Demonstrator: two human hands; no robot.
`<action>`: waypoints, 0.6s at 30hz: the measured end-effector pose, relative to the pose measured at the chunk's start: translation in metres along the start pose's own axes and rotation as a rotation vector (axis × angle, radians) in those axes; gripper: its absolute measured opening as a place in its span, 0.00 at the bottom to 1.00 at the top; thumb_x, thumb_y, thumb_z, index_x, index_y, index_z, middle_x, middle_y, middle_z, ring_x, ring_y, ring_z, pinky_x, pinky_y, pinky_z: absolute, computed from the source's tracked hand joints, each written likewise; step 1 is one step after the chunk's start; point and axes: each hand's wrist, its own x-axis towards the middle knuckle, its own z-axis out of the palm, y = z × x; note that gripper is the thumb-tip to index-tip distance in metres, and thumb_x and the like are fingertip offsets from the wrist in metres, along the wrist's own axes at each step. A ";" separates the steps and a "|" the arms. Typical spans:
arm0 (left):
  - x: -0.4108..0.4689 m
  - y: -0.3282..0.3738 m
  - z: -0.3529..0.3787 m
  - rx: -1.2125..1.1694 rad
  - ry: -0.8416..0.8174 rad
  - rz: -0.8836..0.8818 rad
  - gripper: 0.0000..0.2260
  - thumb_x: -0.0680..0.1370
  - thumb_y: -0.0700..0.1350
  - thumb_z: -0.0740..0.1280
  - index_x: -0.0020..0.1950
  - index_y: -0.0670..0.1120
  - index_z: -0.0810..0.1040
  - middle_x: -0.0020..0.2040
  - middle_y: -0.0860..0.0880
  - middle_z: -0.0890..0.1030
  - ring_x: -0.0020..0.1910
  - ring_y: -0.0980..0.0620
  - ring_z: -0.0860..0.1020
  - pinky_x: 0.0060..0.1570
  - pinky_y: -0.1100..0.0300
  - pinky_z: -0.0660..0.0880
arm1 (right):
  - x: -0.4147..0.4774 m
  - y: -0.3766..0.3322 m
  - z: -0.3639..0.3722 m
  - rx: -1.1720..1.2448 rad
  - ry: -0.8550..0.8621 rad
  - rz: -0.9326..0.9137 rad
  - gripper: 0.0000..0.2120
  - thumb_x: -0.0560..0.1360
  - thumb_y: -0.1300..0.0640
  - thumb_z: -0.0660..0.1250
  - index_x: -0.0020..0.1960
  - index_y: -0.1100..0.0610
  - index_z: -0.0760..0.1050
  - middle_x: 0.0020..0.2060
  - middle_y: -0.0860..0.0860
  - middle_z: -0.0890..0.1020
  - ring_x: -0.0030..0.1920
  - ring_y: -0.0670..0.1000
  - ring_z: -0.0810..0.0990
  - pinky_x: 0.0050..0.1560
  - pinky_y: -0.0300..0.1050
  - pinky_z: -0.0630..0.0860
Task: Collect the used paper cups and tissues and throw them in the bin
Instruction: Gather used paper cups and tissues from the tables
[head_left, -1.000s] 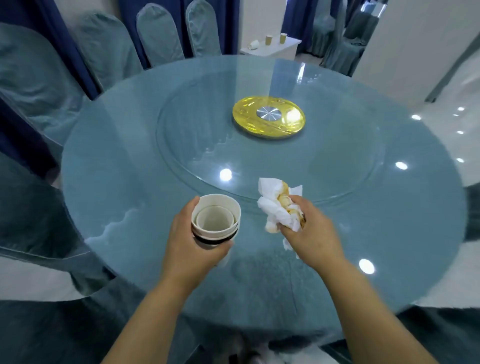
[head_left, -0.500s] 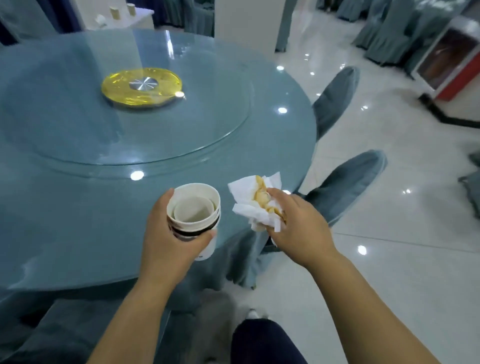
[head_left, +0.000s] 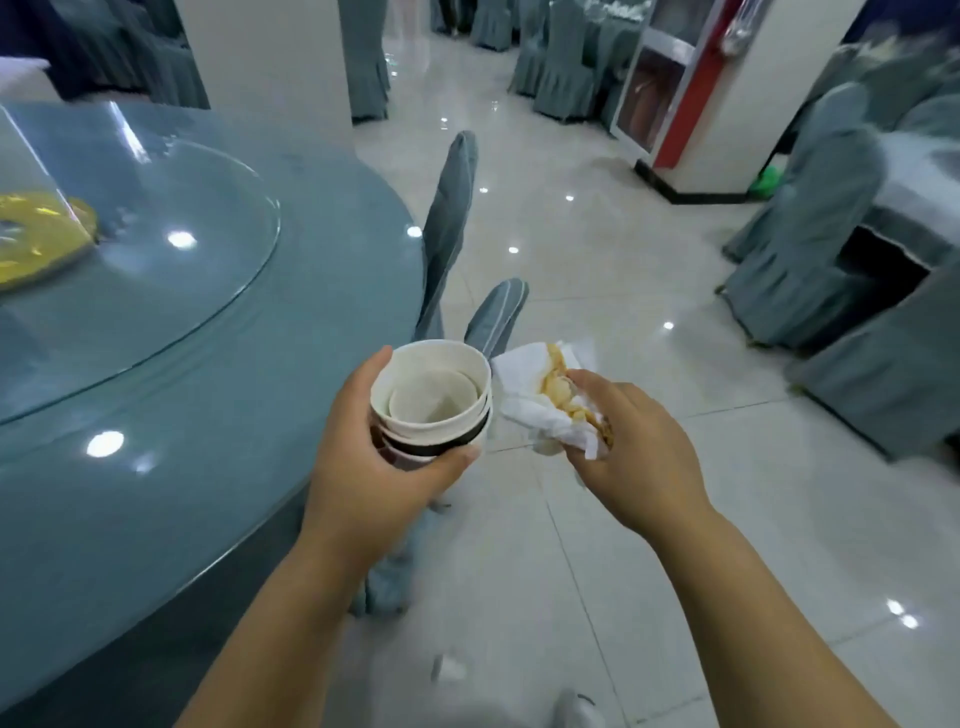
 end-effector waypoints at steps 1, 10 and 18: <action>0.007 0.004 0.022 -0.001 -0.012 0.016 0.39 0.59 0.50 0.82 0.64 0.65 0.65 0.63 0.60 0.74 0.63 0.59 0.73 0.64 0.53 0.73 | 0.009 0.019 -0.007 -0.008 0.010 0.001 0.28 0.75 0.49 0.67 0.72 0.45 0.63 0.60 0.49 0.76 0.56 0.52 0.75 0.46 0.40 0.67; 0.065 0.033 0.211 -0.054 -0.016 0.030 0.41 0.58 0.55 0.78 0.69 0.58 0.67 0.62 0.60 0.75 0.62 0.57 0.75 0.61 0.50 0.75 | 0.084 0.186 -0.076 -0.027 0.009 0.003 0.27 0.73 0.52 0.66 0.71 0.43 0.65 0.58 0.47 0.77 0.54 0.51 0.75 0.46 0.47 0.74; 0.135 0.030 0.308 -0.003 -0.023 -0.038 0.44 0.56 0.56 0.78 0.70 0.59 0.66 0.63 0.60 0.74 0.60 0.59 0.74 0.61 0.50 0.74 | 0.164 0.276 -0.095 -0.010 -0.009 0.027 0.27 0.74 0.50 0.65 0.71 0.43 0.63 0.59 0.47 0.76 0.55 0.51 0.74 0.48 0.47 0.74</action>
